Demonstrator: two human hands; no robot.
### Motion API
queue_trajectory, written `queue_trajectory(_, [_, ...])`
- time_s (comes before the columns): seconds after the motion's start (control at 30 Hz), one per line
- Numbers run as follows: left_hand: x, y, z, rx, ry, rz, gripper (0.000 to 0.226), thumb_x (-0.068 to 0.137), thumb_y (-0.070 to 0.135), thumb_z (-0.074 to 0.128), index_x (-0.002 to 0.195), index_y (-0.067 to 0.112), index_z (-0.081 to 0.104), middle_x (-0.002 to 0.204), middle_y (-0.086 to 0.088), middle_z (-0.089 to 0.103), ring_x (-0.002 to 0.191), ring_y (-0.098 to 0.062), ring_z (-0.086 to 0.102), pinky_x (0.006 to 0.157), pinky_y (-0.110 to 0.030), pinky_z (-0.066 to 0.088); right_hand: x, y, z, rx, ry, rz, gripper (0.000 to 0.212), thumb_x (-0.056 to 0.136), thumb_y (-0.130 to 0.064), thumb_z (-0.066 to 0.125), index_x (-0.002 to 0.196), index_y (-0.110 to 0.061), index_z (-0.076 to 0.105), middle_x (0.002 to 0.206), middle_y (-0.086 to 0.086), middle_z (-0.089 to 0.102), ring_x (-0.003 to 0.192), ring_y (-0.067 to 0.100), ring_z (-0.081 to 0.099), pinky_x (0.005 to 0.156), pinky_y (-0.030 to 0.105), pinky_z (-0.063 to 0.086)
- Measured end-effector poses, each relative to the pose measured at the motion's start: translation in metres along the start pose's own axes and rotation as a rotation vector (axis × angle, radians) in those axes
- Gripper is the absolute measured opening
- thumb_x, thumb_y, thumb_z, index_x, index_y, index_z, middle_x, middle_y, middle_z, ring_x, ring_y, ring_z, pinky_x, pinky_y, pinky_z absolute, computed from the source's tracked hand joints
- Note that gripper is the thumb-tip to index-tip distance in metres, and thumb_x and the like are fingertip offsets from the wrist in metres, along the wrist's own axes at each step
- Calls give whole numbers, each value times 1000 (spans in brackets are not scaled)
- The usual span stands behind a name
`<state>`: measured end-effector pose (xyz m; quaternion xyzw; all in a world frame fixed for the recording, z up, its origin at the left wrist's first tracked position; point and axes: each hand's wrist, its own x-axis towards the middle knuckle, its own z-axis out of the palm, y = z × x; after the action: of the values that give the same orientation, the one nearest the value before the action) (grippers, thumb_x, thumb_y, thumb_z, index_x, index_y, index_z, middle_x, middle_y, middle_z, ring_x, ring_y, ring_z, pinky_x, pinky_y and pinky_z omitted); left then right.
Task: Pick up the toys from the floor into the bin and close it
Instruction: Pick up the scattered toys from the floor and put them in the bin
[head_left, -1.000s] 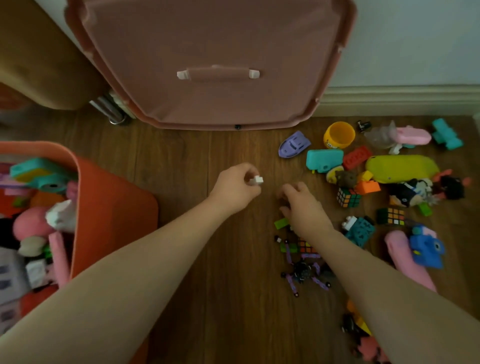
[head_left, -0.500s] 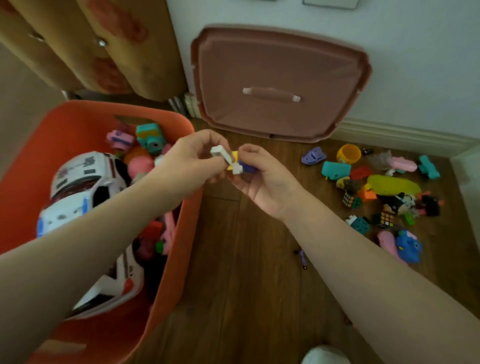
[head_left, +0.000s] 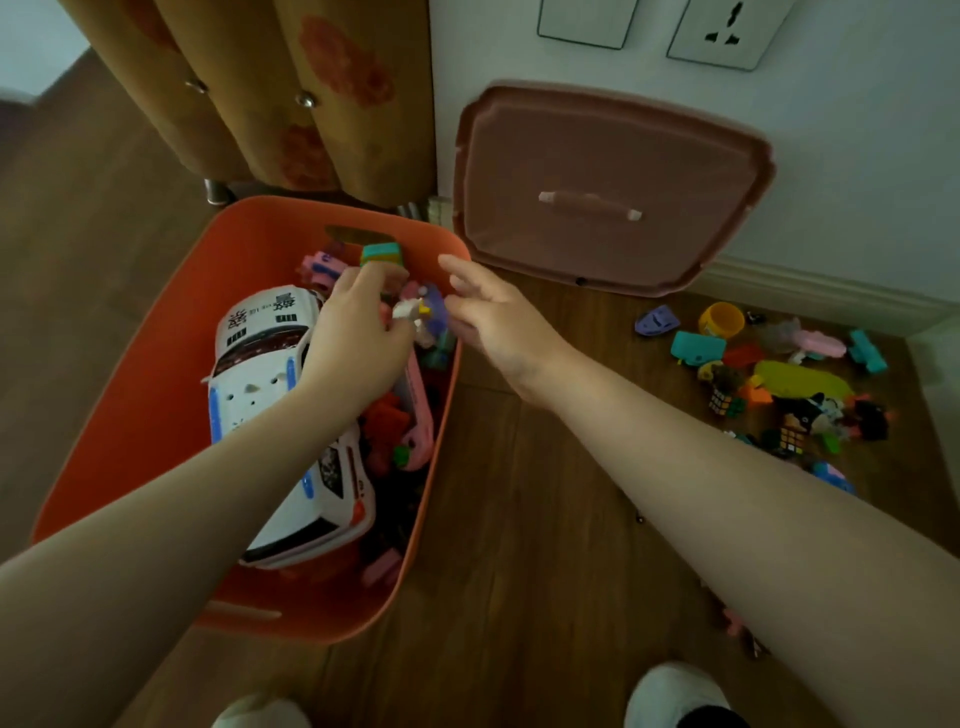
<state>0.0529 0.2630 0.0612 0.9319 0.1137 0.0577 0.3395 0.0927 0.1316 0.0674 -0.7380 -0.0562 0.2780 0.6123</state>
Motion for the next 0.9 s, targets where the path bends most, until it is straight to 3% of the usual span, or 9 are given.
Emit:
queue_trajectory(0.07, [1, 13, -2, -41, 30, 75, 38, 85, 7, 51, 122, 14, 53, 118, 1, 51, 94, -5, 46, 74, -8, 32, -1, 3, -4, -45, 21, -65, 42, 97, -11, 44, 138, -19, 44, 141, 1, 43, 125, 16, 49, 106, 36, 42])
queue_trajectory(0.13, [4, 27, -2, -96, 12, 155, 34, 83, 2, 51, 114, 15, 57, 107, 2, 55, 75, -2, 47, 66, -5, 36, -5, 8, -12, -91, 126, -109, 31, 96, -4, 40, 119, -17, 57, 116, -1, 57, 89, 15, 63, 80, 31, 54])
queue_trajectory(0.23, [14, 51, 10, -104, -75, 221, 31, 86, 4, 51, 112, 18, 57, 99, 6, 56, 68, 1, 48, 59, -7, 37, -3, 26, -44, -192, 281, -23, 27, 97, -6, 38, 99, -19, 61, 96, -3, 61, 70, 10, 58, 57, 21, 47])
queue_trajectory(0.3, [25, 65, 25, -51, -142, 261, 29, 88, 10, 52, 114, 21, 55, 101, 7, 56, 73, 0, 50, 60, -9, 36, 2, 44, -68, -201, 360, 90, 21, 97, -11, 43, 99, -21, 61, 97, -3, 61, 73, 8, 57, 57, 18, 44])
queue_trajectory(0.4, [50, 87, 60, 30, -259, 282, 27, 89, 15, 51, 116, 18, 55, 105, 3, 56, 82, -8, 53, 65, -13, 41, 19, 72, -109, -116, 518, 243, 13, 94, -17, 50, 99, -19, 62, 89, 0, 61, 75, 15, 58, 63, 27, 48])
queue_trajectory(0.5, [79, 97, 100, 200, -380, 241, 28, 91, 18, 48, 118, 16, 54, 111, -3, 55, 94, -19, 54, 77, -31, 50, 44, 97, -141, -74, 597, 333, 10, 93, -18, 52, 97, -14, 60, 80, 0, 58, 79, 21, 58, 75, 36, 51])
queue_trajectory(0.6, [110, 95, 132, 422, -452, 214, 28, 91, 21, 46, 118, 15, 52, 113, -7, 54, 98, -27, 54, 78, -39, 50, 83, 119, -161, -39, 624, 354, 23, 91, -15, 53, 111, -6, 61, 94, 7, 60, 91, 27, 59, 86, 38, 49])
queue_trajectory(0.73, [136, 82, 180, 416, -376, 50, 23, 90, 20, 46, 109, 12, 56, 102, -10, 59, 85, -27, 55, 65, -35, 45, 137, 150, -172, -48, 599, 383, 24, 93, -8, 45, 112, -12, 60, 117, 9, 61, 110, 26, 57, 97, 34, 44])
queue_trajectory(0.9, [145, 57, 225, 373, -318, -27, 20, 91, 18, 46, 107, 11, 56, 99, -8, 58, 78, -23, 50, 61, -34, 39, 184, 176, -178, -81, 654, 362, 29, 99, -18, 39, 123, -7, 50, 127, 10, 55, 116, 25, 52, 81, 24, 36])
